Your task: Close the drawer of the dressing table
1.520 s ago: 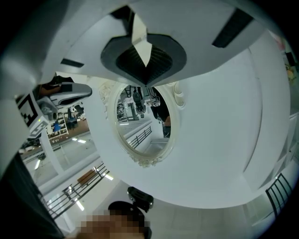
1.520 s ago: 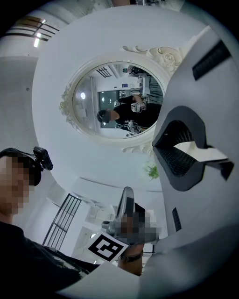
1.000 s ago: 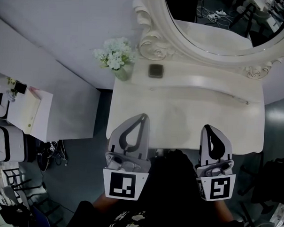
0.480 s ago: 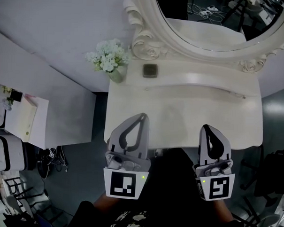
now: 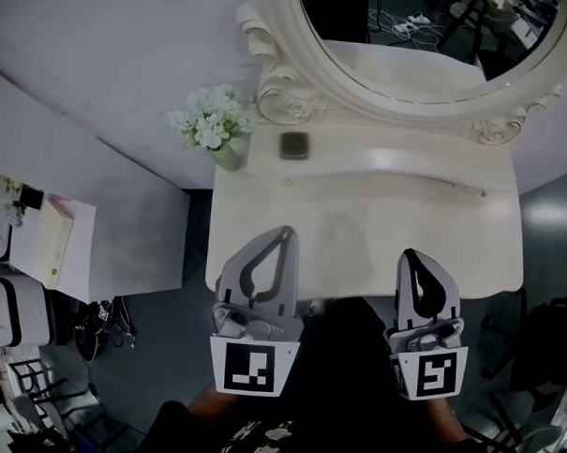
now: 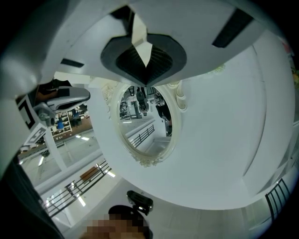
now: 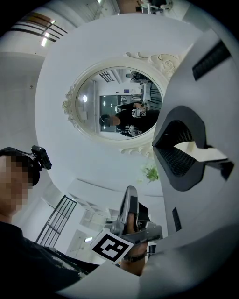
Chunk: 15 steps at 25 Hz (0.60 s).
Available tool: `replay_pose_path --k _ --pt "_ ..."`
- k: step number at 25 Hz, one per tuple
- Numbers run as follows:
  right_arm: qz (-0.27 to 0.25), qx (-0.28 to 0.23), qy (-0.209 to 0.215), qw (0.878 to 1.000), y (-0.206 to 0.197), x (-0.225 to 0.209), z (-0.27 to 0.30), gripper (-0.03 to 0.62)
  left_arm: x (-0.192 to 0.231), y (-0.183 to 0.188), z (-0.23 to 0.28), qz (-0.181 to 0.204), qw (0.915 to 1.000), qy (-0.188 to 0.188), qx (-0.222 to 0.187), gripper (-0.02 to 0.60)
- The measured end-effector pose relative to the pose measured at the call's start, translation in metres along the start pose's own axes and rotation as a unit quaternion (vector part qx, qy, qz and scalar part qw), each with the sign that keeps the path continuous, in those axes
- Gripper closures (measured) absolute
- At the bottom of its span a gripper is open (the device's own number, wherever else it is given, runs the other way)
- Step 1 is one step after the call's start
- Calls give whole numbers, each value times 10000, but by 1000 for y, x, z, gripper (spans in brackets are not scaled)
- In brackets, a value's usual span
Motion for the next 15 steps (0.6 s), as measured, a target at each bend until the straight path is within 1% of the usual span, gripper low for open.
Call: replay_pose_path --k 3,8,12,15 --pt "27 -29 4 10000 1 0 0 597 -2 0 -1 10 10000 -13 12 578" --pt "45 -78 133 9999 -1 4 -1 597 -8 -2 -2 9 9999 -64 107 578" --pt "45 -118 130 9998 1 5 0 597 -7 1 -2 108 9999 -92 50 578" --pt "4 -214 182 9996 2 9 1 597 -7 -1 -5 57 9999 -126 16 578"
Point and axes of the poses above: the fingertips, and each gripper's own axes: z forward along the fingers, x to its left, y out of its top, the point moved 5 cm from there along -z, backward along the fingers, and after that the axes turned 9 degrees about z, right-handed, at the moved point
